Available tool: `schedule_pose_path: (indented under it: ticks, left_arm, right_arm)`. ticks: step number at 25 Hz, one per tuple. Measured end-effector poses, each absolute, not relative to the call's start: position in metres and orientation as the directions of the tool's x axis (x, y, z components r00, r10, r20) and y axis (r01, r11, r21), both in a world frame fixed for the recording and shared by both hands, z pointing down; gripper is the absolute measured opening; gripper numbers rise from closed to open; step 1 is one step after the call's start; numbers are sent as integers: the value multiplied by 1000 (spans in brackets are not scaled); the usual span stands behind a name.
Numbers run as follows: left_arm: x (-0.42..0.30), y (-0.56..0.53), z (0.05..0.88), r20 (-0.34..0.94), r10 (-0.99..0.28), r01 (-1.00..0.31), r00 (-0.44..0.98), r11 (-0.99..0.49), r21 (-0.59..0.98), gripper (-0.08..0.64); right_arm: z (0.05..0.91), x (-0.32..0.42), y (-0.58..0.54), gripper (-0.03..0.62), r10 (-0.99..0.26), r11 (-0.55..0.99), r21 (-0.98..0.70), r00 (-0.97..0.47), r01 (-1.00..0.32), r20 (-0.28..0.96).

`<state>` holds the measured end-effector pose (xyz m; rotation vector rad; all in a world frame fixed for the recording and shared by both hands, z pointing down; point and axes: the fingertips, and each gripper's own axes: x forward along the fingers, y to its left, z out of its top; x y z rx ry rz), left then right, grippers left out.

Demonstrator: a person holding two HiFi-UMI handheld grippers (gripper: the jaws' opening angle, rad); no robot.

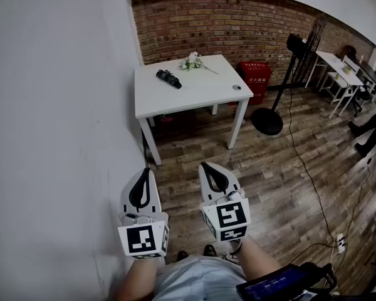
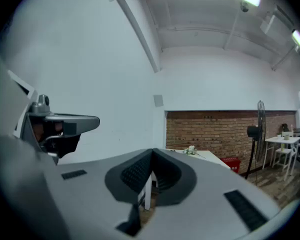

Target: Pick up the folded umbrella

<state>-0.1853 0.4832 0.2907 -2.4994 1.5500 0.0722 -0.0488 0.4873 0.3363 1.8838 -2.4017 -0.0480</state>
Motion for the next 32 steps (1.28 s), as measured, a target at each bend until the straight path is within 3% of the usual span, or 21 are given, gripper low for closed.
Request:
schedule_pose_path:
  ticks: [13,14,15,16,32]
  left_arm:
    - [-168,477,298,-121,-894,-898,432,-414,-150,6]
    - [-164,477,299,-120,-895,-898,430,-412,-154,6]
    - [-160,477,299,-118,-896,-899,429,-409,-158,6]
    - [-157,477,299,-116,-897,-900,426,-406,-161,6]
    - [-129,460,314,-79,-931,-927,357,-343,-153,6]
  right_arm:
    - [338,-37,480,6,-959,281,55,-280,-958,35]
    - [340,-35,478,51,-955,296,43,-295,-954,37]
    - [342,-32,476,159,-951,309,33,-308,-950,40]
    - [344,-28,475,207,-948,316,27,-315,-948,41]
    - [351,12,444,232,-939,343,60,-339,-938,63]
